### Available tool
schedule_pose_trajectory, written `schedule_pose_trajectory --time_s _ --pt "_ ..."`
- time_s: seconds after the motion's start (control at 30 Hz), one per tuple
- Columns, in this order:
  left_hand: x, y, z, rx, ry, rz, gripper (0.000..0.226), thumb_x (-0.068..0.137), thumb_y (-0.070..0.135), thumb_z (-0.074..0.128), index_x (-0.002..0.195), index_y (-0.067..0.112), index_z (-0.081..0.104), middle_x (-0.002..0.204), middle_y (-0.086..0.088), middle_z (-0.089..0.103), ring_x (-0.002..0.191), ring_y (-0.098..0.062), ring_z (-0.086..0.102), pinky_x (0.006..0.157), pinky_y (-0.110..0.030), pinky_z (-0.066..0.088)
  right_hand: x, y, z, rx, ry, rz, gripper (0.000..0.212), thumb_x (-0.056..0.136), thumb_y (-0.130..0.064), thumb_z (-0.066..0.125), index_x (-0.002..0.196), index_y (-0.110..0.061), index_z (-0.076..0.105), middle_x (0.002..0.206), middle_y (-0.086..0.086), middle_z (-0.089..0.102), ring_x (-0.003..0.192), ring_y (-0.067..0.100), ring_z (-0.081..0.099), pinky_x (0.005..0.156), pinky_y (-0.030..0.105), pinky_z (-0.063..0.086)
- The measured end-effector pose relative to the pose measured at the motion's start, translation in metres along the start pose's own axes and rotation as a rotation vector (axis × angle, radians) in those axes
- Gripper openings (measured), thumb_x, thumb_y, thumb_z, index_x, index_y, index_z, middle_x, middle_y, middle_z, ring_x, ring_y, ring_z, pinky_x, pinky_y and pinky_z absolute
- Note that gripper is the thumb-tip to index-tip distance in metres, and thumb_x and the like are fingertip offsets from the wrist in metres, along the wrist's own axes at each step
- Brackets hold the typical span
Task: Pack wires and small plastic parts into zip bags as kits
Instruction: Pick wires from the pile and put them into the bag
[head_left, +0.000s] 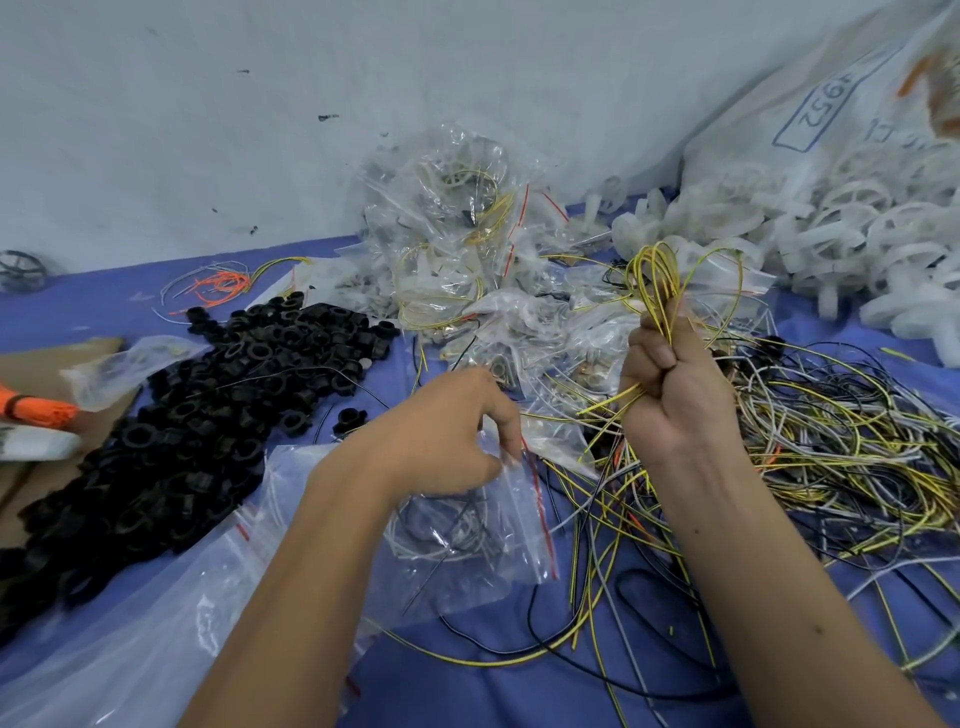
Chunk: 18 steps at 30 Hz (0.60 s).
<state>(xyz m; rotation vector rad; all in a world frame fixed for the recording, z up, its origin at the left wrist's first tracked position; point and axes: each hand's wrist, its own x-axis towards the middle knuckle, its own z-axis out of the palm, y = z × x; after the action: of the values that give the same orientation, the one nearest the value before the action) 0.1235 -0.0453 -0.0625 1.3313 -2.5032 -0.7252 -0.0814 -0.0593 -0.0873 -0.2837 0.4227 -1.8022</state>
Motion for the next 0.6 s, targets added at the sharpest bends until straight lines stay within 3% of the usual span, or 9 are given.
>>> schedule_pose_trajectory --time_s 0.2,0.3,0.43,0.6 --pt "-0.001 -0.002 -0.007 -0.046 0.066 -0.012 0.033 0.075 -0.004 0.073 0.077 0.029 0.075 0.089 -0.015 0.067 0.077 -0.026 0.066 0.072 -0.043 0.057 -0.003 0.017 0.001 0.058 0.097 0.025 0.021 0.107 -0.016 0.044 0.088 -0.012 0.055 0.074 -0.003 0.039 0.038 0.002 0.031 0.031 0.017 0.024" --pt "-0.001 -0.003 -0.009 -0.102 0.126 -0.011 0.03 0.076 -0.006 0.076 0.076 0.023 0.074 0.084 -0.009 0.069 0.071 -0.018 0.068 0.069 -0.04 0.059 -0.008 0.03 0.005 -0.05 0.216 -0.051 0.016 0.105 -0.013 0.051 0.09 -0.012 0.055 0.074 -0.003 0.046 0.042 0.002 0.032 0.037 0.014 0.02" --pt "-0.003 -0.001 -0.012 -0.136 0.219 0.015 0.029 0.073 -0.01 0.076 0.072 0.019 0.072 0.081 0.001 0.067 0.067 -0.013 0.066 0.064 -0.034 0.057 -0.017 0.051 0.008 -0.15 0.383 -0.115 0.011 0.102 -0.01 0.058 0.09 -0.011 0.057 0.068 -0.002 0.047 0.042 0.005 0.037 0.038 0.015 0.027" --pt "-0.008 -0.007 -0.021 -0.123 0.288 0.022 0.026 0.07 -0.008 0.082 0.071 0.016 0.072 0.076 0.007 0.067 0.064 -0.009 0.065 0.062 -0.024 0.054 -0.026 0.07 0.007 -0.239 0.396 -0.148 0.007 0.1 -0.008 0.062 0.093 -0.008 0.063 0.056 -0.005 0.053 0.039 0.006 0.038 0.037 0.017 0.03"
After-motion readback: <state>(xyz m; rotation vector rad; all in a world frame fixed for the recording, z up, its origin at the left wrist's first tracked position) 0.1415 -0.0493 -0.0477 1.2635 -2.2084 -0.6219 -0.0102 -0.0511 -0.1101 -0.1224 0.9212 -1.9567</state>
